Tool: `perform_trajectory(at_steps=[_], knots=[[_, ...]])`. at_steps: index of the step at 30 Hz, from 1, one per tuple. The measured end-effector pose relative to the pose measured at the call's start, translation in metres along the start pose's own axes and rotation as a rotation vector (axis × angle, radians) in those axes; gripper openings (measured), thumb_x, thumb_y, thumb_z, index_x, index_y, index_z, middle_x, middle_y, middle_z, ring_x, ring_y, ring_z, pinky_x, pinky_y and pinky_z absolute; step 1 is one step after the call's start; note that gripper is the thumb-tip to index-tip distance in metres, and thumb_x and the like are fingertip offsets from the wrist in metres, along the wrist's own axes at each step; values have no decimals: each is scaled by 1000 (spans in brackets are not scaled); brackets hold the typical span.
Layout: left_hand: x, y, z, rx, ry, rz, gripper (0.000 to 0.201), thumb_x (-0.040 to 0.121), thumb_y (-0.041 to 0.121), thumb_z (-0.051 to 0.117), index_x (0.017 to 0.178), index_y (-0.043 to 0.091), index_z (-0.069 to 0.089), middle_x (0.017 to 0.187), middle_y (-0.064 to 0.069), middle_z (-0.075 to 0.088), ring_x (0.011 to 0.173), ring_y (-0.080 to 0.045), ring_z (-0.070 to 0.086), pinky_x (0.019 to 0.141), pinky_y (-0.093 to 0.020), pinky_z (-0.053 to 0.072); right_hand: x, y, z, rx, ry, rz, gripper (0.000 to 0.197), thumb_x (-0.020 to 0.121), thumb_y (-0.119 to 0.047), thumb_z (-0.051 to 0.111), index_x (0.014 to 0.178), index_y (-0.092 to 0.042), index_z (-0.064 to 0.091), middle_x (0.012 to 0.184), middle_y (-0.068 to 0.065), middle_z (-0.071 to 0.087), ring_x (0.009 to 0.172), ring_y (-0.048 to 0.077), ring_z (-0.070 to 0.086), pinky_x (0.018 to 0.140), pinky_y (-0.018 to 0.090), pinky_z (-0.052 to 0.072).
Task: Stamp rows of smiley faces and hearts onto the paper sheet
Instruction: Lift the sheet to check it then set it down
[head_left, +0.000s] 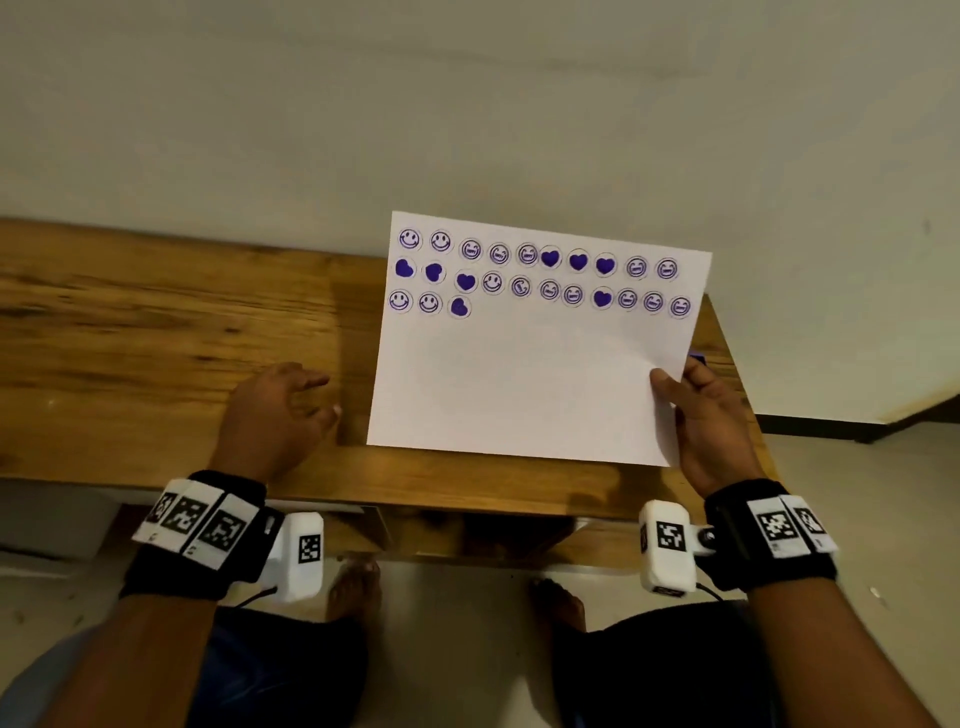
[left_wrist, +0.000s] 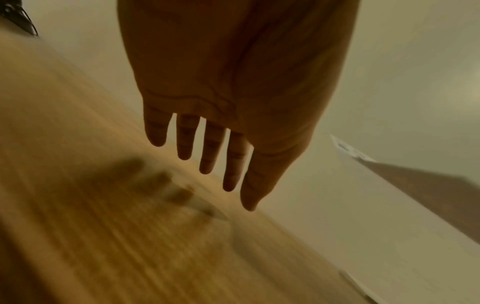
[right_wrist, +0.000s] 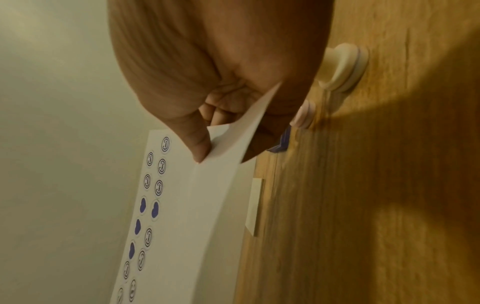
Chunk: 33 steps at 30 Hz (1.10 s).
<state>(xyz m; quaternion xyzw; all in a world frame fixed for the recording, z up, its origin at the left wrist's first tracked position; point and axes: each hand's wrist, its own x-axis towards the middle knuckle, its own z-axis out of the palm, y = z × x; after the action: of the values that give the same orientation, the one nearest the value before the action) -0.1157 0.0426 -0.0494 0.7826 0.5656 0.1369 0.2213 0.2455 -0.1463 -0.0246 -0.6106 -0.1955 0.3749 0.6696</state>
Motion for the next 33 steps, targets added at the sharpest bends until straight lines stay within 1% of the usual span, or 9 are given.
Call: perform_trajectory(at_steps=[2, 6, 9, 14, 18, 23, 25, 27, 33], knots=[[1, -3, 5, 13, -32, 19, 48, 71, 20, 82, 117, 13, 69, 130, -14, 58, 119, -35, 54, 104, -43, 41, -1, 0, -1, 7, -18, -1, 41, 76, -22, 69, 117, -19, 66, 114, -4, 74, 97, 14, 72, 74, 25, 58], [6, 1, 9, 65, -46, -1, 53, 69, 24, 83, 120, 17, 67, 133, -13, 56, 120, -34, 53, 103, -45, 42, -2, 1, 2, 15, -39, 14, 29, 90, -9, 61, 117, -18, 66, 112, -4, 75, 96, 13, 72, 73, 23, 57], [7, -1, 8, 57, -37, 5, 54, 69, 26, 83, 120, 18, 67, 133, -13, 57, 120, -34, 54, 103, -46, 43, -3, 3, 3, 1, -42, 31, 31, 94, -5, 58, 122, -15, 64, 113, -2, 75, 96, 13, 73, 72, 23, 58], [5, -1, 7, 56, -28, 20, 53, 70, 27, 82, 119, 18, 67, 129, -11, 59, 116, -33, 55, 100, -48, 45, -7, 2, 4, 11, -42, 32, 40, 85, -14, 64, 125, -15, 63, 115, -3, 74, 96, 12, 72, 72, 23, 58], [6, -2, 8, 62, -47, 7, 54, 71, 29, 81, 122, 19, 65, 133, -12, 56, 119, -34, 53, 101, -49, 44, -6, 4, 7, 5, -22, 48, 31, 96, -5, 57, 125, -13, 63, 114, -2, 74, 95, 13, 73, 71, 23, 58], [6, -2, 9, 78, -62, -13, 55, 72, 30, 81, 123, 19, 64, 137, -13, 52, 124, -35, 50, 105, -50, 41, -7, 17, 12, -117, 24, 99, 25, 92, -8, 64, 117, -10, 67, 108, 3, 76, 95, 21, 73, 69, 27, 58], [5, -1, 11, 77, -51, -1, 54, 71, 30, 80, 122, 20, 64, 134, -12, 55, 120, -34, 52, 102, -49, 43, -8, 26, 13, -253, 59, 103, 20, 91, -11, 68, 110, -12, 70, 103, 2, 77, 95, 24, 73, 70, 31, 58], [5, 1, 12, 58, -24, 22, 51, 71, 30, 79, 120, 22, 65, 126, -9, 61, 113, -31, 56, 96, -47, 48, -8, 32, 17, -380, 100, 103, 20, 90, -15, 71, 109, -14, 71, 102, -1, 77, 94, 23, 73, 78, 37, 60], [-4, 19, 19, -47, 201, 217, 30, 76, 16, 72, 106, 12, 72, 102, -12, 69, 89, -33, 63, 75, -44, 53, -7, 41, 21, -637, 172, 44, 41, 87, -23, 75, 124, -10, 67, 118, 3, 72, 99, 18, 70, 88, 44, 58]])
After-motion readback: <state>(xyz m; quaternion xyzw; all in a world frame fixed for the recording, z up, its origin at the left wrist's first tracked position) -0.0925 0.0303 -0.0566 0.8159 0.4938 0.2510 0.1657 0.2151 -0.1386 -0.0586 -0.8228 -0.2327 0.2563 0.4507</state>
